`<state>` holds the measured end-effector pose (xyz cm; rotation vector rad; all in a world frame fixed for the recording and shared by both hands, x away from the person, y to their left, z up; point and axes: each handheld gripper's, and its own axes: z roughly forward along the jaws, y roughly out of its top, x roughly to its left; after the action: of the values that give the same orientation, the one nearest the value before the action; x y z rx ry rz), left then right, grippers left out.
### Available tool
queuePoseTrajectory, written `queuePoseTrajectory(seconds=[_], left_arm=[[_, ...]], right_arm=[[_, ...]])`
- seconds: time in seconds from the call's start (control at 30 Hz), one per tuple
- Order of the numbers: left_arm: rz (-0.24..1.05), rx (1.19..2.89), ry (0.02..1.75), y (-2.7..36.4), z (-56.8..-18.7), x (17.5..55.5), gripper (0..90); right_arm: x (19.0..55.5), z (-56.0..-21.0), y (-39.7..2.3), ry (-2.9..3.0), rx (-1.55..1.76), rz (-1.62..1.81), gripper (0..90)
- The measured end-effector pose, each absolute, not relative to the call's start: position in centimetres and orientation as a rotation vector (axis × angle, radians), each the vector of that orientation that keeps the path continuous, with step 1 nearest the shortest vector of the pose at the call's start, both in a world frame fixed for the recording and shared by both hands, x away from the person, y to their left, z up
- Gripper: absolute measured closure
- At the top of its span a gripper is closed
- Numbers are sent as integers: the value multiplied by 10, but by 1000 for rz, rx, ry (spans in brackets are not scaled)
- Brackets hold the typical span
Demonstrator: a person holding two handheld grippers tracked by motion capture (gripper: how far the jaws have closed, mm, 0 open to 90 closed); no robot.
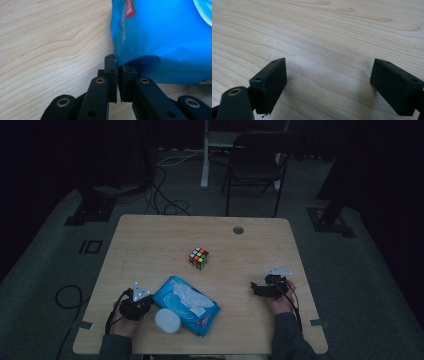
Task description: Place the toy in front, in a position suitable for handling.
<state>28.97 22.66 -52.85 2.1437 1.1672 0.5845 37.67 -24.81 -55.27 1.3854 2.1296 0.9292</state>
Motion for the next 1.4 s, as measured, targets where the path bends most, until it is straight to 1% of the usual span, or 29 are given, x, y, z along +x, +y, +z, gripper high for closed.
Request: queuePoseTrajectory(seconds=[0.1,0.23,0.3,0.37,0.43,0.6,0.63,0.67,0.8,0.9,1.03,1.1,1.17,1.4], left_arm=[[581,2132,1196,233,-528,298,841],[570,2100,1242,243,-528,312,770],[571,2085,1265,248,-528,319,725],[587,2070,1294,253,-528,328,619],[598,2062,1307,256,-528,336,594],[636,2026,1377,264,-527,358,582],[669,2016,1415,266,-527,362,599],[674,2001,1441,269,-526,365,605],[672,1964,1456,280,-516,366,600],[676,1958,1430,279,-509,360,601],[672,1970,1327,264,-493,344,596],[668,1971,1312,261,-491,342,585],[668,1988,1243,248,-483,333,575],[656,2024,1131,214,-470,313,564]], right_arm=[[377,-553,-248,2130,1385,929,136],[377,-553,-248,2130,1385,929,136],[377,-553,-248,2130,1385,929,136],[377,-553,-248,2129,1385,929,136],[377,-553,-248,2129,1385,929,136],[377,-553,-248,2129,1386,930,136],[377,-553,-248,2130,1385,929,136],[377,-553,-248,2130,1385,929,136],[377,-553,-248,2130,1385,929,136],[377,-553,-248,2129,1385,929,136],[377,-553,-248,2130,1385,929,136],[377,-553,-248,2129,1385,929,136],[377,-553,-248,2130,1385,929,136],[377,-553,-248,2130,1384,929,136]])
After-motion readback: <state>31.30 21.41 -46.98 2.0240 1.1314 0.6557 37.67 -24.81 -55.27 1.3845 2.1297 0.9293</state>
